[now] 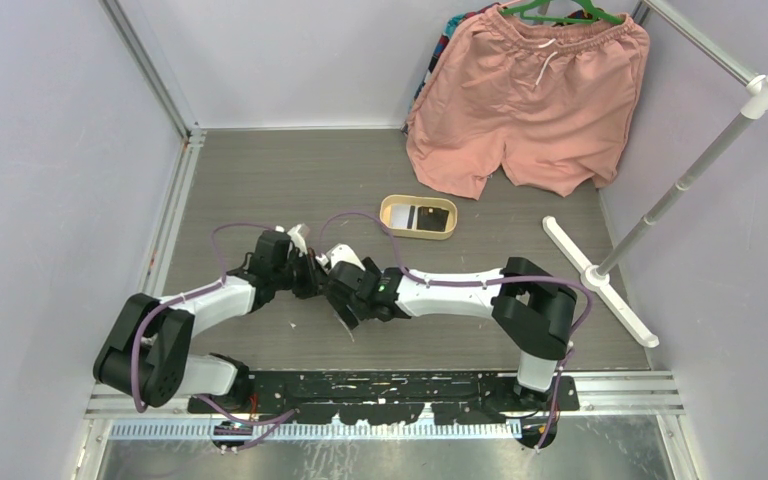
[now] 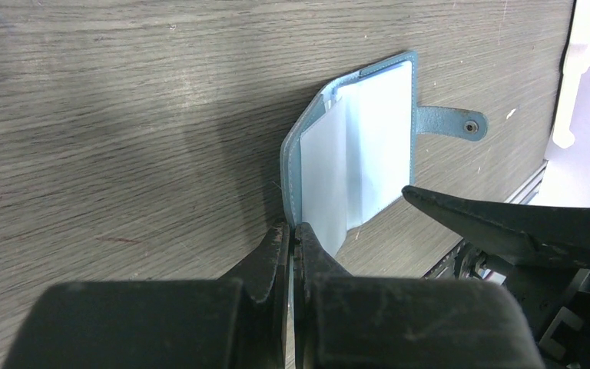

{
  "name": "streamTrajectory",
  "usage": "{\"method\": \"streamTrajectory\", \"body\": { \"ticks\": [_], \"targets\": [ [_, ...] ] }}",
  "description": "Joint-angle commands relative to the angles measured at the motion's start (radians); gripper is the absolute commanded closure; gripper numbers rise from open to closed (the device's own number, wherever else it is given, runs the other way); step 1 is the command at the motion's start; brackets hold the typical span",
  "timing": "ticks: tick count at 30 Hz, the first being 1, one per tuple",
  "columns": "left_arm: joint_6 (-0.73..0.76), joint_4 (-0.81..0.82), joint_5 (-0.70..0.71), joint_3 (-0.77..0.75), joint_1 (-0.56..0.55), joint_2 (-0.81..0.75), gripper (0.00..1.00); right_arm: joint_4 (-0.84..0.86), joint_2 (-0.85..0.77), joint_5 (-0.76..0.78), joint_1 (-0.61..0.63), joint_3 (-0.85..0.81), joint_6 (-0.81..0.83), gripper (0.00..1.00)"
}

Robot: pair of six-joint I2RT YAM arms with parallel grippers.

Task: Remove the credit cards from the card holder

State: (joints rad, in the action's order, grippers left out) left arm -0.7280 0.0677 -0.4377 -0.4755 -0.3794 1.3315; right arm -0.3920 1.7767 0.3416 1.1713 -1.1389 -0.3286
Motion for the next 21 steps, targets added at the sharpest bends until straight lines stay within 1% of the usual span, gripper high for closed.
{"method": "streamTrajectory", "body": {
  "ticks": [1, 10, 15, 21],
  "targets": [
    [0.015, -0.003, -0.005, -0.031, 0.002, -0.002, 1.00, 0.049, -0.026, 0.065, 0.000, -0.021, 0.036, 0.21],
    [0.017, 0.001, -0.011, -0.033, 0.001, 0.014, 1.00, 0.066, -0.010, 0.077, 0.001, -0.032, 0.068, 0.21],
    [0.016, 0.005, -0.014, -0.030, 0.002, 0.020, 1.00, 0.073, -0.025, 0.047, 0.000, -0.008, 0.078, 0.21],
    [0.013, 0.011, -0.019, -0.029, 0.001, 0.022, 1.00, 0.074, -0.003, 0.036, 0.001, -0.011, 0.089, 0.21]
  ]
}}
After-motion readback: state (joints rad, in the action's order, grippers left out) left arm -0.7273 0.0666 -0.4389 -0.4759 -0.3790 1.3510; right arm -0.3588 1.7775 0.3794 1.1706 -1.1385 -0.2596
